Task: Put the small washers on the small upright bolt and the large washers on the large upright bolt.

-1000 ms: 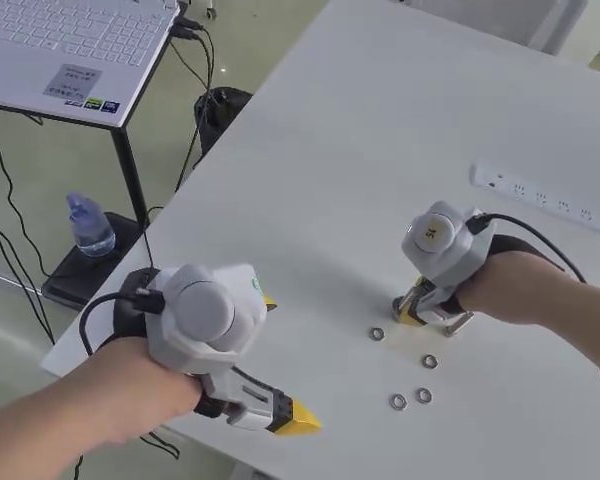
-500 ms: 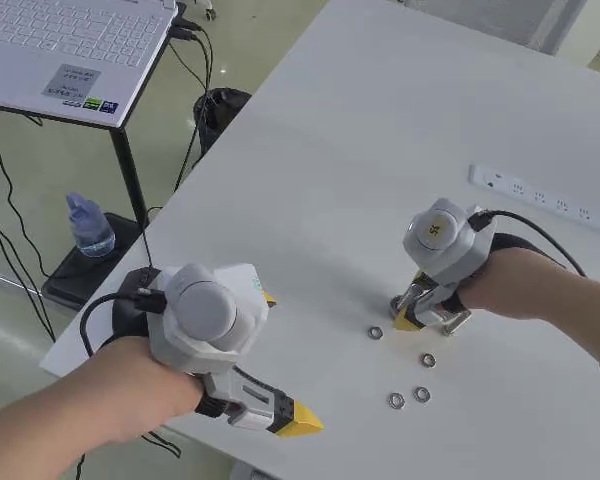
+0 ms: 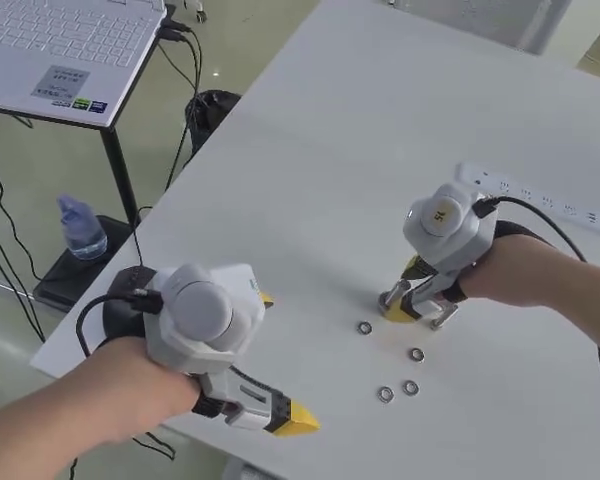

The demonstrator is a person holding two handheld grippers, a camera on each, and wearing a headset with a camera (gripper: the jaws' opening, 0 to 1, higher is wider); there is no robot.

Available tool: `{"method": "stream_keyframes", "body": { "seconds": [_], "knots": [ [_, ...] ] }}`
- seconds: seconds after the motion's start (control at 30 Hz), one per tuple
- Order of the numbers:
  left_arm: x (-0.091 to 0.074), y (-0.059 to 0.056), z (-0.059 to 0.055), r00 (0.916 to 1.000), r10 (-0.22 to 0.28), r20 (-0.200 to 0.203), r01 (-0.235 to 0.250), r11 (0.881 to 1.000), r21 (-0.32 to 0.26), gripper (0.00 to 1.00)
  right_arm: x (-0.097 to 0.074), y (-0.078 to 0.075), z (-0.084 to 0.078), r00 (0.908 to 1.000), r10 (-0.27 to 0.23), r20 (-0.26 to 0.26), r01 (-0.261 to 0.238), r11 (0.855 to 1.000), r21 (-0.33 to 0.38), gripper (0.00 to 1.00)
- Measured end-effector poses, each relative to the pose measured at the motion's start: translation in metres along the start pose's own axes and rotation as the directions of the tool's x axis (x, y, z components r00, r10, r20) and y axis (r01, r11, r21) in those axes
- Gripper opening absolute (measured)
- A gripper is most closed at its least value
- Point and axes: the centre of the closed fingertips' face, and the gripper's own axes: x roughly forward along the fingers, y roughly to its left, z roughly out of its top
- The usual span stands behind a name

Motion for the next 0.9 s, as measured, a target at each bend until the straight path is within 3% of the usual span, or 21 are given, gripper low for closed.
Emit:
{"method": "stream_keyframes", "body": {
  "seconds": [0.5,0.9],
  "knots": [
    [-0.003,-0.003,0.007,0.9999,0.016,0.001,-0.016,1.000,0.014,0.89,-0.030,0.018,0.008,0.9991,-0.007,0.043,0.008,1.000,-0.022,0.43],
    [-0.003,-0.007,0.006,0.9998,0.018,-0.002,-0.018,1.000,0.021,0.88,-0.033,0.037,0.018,0.9981,0.017,0.058,-0.014,0.998,-0.057,0.43]
  ]
}}
